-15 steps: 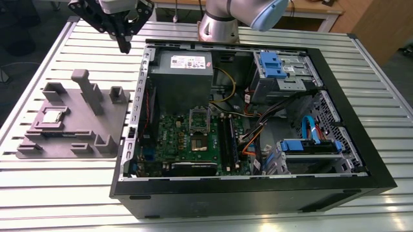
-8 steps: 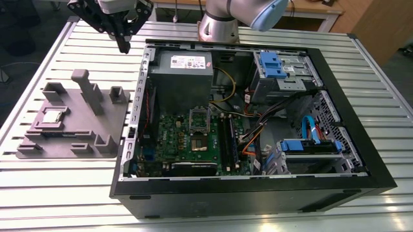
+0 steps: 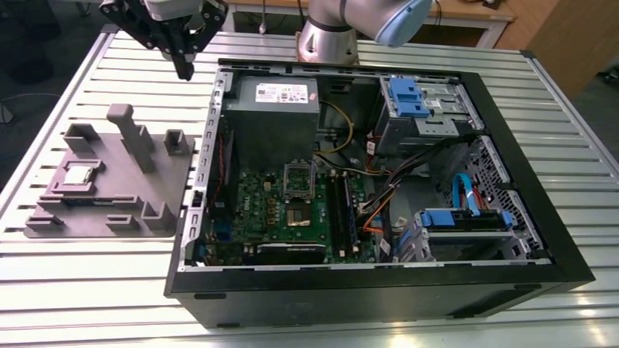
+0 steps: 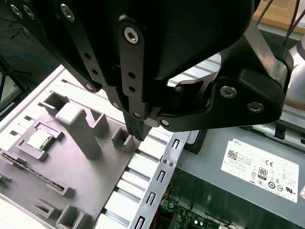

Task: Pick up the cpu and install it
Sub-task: 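Reach for the cpu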

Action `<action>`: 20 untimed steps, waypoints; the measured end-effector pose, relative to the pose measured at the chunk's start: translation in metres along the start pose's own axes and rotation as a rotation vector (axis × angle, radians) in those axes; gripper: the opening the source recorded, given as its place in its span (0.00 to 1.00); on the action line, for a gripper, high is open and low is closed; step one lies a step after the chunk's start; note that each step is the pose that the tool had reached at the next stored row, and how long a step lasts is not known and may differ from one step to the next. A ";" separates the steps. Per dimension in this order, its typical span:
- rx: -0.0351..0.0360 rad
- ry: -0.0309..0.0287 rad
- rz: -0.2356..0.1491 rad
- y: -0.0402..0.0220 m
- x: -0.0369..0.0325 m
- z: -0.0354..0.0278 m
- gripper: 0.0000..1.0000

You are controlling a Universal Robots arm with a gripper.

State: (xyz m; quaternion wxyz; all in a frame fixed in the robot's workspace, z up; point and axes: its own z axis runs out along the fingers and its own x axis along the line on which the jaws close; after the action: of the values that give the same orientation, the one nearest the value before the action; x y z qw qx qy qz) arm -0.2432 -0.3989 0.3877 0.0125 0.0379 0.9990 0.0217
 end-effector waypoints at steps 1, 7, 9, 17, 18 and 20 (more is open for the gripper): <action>-0.0001 0.0000 0.000 0.0000 0.0002 0.0000 0.11; -0.0001 -0.0001 0.000 -0.0001 0.0015 0.0000 0.11; 0.0000 0.0000 0.000 -0.0002 0.0021 0.0000 0.11; 0.0000 0.0000 0.000 -0.0003 0.0044 0.0000 0.11; -0.0001 -0.0001 0.000 -0.0004 0.0048 0.0000 0.11; -0.0001 0.0000 0.000 -0.0004 0.0054 0.0000 0.11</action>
State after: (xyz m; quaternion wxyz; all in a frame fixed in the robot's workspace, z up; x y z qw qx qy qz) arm -0.2486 -0.3989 0.3875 0.0125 0.0379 0.9990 0.0217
